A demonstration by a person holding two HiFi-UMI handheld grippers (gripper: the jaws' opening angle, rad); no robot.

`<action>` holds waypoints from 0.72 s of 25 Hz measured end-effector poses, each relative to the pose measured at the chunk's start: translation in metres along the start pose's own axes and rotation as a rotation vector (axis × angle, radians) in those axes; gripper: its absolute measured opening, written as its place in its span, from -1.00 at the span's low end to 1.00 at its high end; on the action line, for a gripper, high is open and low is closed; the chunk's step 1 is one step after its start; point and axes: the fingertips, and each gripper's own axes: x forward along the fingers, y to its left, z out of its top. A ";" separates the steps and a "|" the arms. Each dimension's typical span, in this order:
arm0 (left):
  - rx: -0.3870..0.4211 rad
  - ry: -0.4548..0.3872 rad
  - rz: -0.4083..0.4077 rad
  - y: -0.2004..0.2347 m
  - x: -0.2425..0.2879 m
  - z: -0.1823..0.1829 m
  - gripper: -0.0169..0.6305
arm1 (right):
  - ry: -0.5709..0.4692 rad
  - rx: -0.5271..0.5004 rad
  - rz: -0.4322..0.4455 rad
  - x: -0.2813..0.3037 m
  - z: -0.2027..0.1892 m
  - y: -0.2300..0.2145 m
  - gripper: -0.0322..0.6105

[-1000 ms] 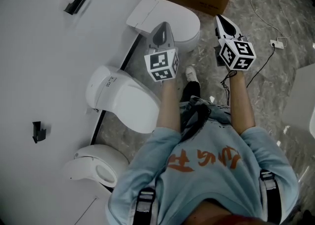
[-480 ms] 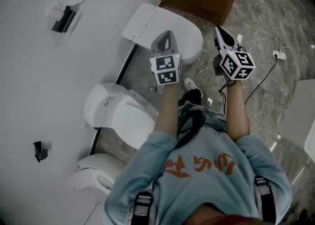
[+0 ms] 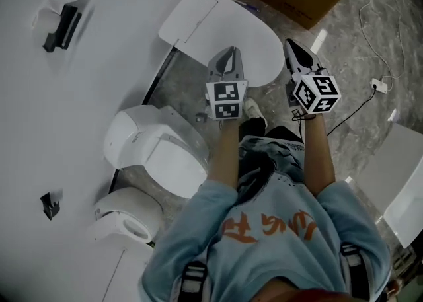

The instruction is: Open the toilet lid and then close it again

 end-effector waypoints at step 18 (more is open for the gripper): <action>-0.238 0.279 -0.009 -0.042 0.099 -0.189 -0.71 | 0.461 -0.324 0.170 0.069 -0.157 -0.072 -0.86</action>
